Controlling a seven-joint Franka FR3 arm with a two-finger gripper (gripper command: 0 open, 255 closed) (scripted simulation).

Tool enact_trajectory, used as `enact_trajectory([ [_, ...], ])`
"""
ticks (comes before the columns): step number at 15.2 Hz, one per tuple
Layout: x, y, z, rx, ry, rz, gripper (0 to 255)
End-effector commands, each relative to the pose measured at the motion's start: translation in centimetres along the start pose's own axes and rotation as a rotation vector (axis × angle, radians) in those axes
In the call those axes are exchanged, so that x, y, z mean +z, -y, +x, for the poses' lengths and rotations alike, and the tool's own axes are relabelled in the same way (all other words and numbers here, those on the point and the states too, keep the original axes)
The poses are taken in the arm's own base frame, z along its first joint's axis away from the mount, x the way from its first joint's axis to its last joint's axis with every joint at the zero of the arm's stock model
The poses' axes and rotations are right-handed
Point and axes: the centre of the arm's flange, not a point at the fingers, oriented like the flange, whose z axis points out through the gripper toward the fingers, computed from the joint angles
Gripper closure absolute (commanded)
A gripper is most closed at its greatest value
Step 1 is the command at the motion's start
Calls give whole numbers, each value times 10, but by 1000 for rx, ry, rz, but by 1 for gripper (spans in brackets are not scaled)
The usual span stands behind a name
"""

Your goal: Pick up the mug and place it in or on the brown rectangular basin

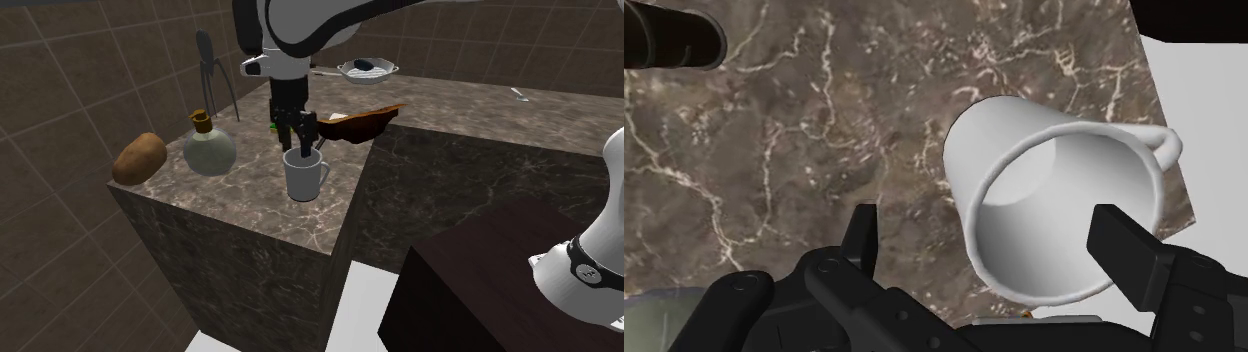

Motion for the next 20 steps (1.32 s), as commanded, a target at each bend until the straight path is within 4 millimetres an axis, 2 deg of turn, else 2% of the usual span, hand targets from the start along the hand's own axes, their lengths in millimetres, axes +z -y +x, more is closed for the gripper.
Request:
enact_trajectory([
  [1, 10, -3, 1, -1, -1, 0, 0],
  [5, 35, -3, 1, -1, -1, 0, 0],
  [13, 35, -3, 1, -1, -1, 0, 0],
  [14, 35, -3, 1, -1, -1, 0, 255],
  [20, 35, -3, 1, -1, -1, 0, 255],
])
